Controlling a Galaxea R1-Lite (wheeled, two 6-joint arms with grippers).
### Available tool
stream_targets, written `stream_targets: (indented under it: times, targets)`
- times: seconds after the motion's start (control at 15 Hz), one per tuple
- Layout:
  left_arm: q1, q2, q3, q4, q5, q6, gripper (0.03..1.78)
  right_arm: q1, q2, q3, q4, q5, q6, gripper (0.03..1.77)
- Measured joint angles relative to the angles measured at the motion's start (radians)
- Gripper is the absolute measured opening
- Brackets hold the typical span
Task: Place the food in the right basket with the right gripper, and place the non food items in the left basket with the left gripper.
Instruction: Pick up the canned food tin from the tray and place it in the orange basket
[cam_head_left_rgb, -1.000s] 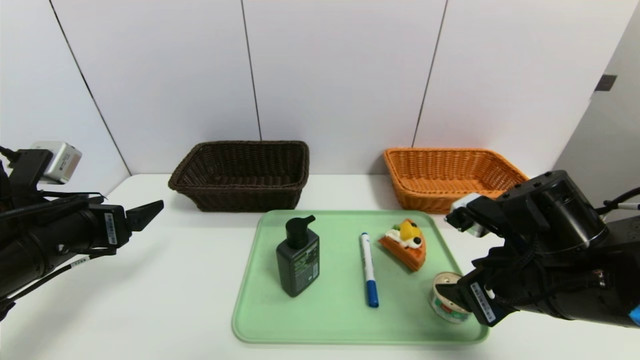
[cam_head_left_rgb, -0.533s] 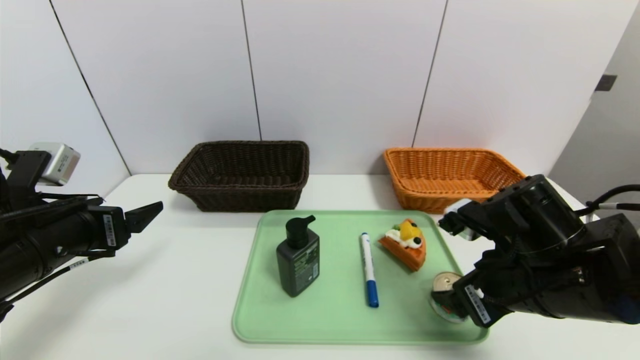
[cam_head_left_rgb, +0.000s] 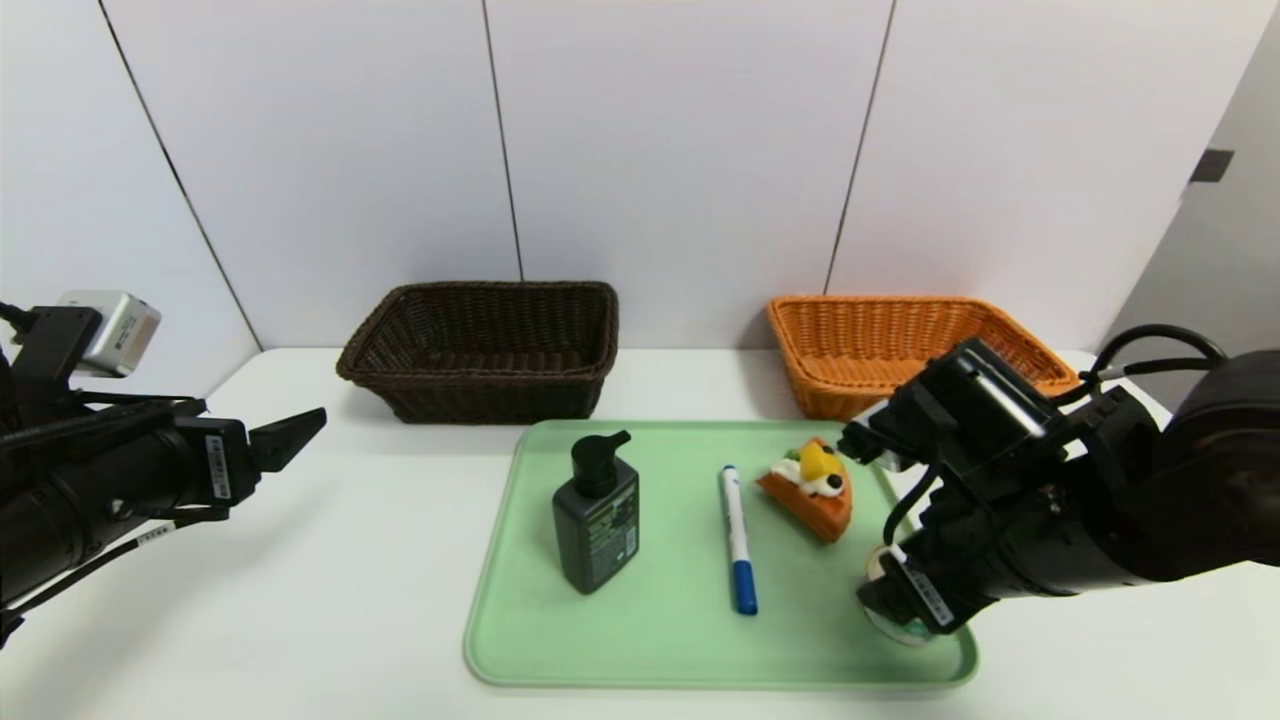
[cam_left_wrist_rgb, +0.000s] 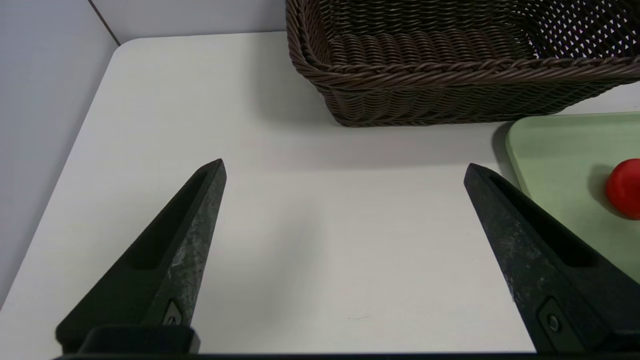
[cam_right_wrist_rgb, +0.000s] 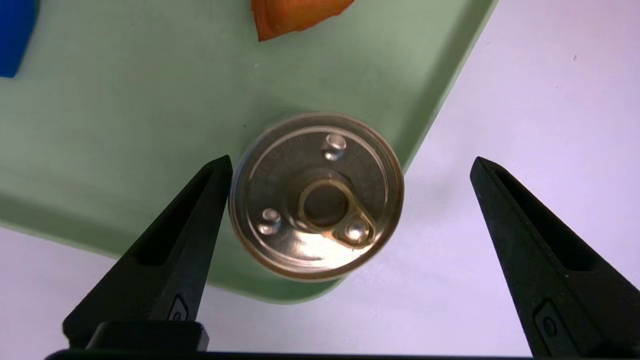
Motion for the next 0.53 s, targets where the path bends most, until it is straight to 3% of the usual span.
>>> stream_targets:
  times: [0.53]
  targets:
    - [0.000,0.009,0.006,0.000,0.001,-0.001,1.69,0.027,0.046,0.010,0.001,0.010,0.012,1.69]
